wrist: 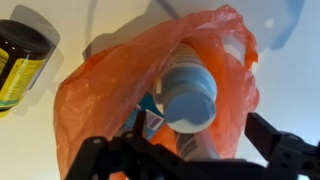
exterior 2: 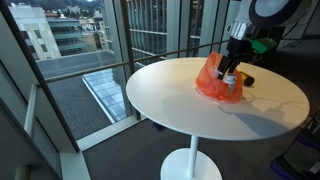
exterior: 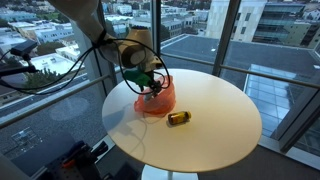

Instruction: Pick up the white medicine bottle and put it on the table

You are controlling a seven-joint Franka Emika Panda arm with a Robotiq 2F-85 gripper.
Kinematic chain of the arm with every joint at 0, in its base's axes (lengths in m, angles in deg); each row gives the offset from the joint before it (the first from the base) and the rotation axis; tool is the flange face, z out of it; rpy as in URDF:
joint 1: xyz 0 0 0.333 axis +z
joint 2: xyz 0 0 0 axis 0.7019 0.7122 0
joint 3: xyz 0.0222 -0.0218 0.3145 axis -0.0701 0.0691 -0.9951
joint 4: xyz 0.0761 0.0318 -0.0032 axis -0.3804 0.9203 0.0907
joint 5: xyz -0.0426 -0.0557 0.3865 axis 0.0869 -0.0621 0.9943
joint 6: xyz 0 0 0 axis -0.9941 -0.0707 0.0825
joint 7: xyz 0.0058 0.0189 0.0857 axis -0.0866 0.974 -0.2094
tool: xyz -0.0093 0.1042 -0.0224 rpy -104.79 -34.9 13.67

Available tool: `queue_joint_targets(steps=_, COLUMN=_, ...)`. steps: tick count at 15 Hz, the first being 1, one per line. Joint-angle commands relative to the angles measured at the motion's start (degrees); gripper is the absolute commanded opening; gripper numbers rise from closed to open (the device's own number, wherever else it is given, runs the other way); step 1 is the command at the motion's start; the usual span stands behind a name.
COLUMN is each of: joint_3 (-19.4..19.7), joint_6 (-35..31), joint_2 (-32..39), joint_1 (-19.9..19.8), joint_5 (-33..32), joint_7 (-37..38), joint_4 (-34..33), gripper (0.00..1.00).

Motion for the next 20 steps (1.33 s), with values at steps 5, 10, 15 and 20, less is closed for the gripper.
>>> queue_joint_targets(steps=5, joint_3=-0.73, joint_6=3.39, joint_2=-2.19, joint_1=-1.77, joint_5=2.39, joint_7=-4.18, joint_4=0.62, gripper=1.0)
queue_joint_targets(steps=10, joint_3=-0.29, joint_6=3.93, joint_2=-2.33, joint_1=-2.19, joint_5=2.27, joint_7=-4.29, joint_4=0.47, gripper=0.72)
queue_joint_targets(steps=15, joint_3=-0.16, joint_6=4.2, joint_2=-2.2, joint_1=-2.08, joint_5=1.84, joint_7=-3.81, joint_4=0.32, gripper=0.37)
queue_joint_targets(steps=20, joint_3=0.06, joint_6=4.47, joint_2=-3.55, joint_1=-1.79, joint_5=1.29, joint_7=-3.22, joint_4=0.5, gripper=0.19)
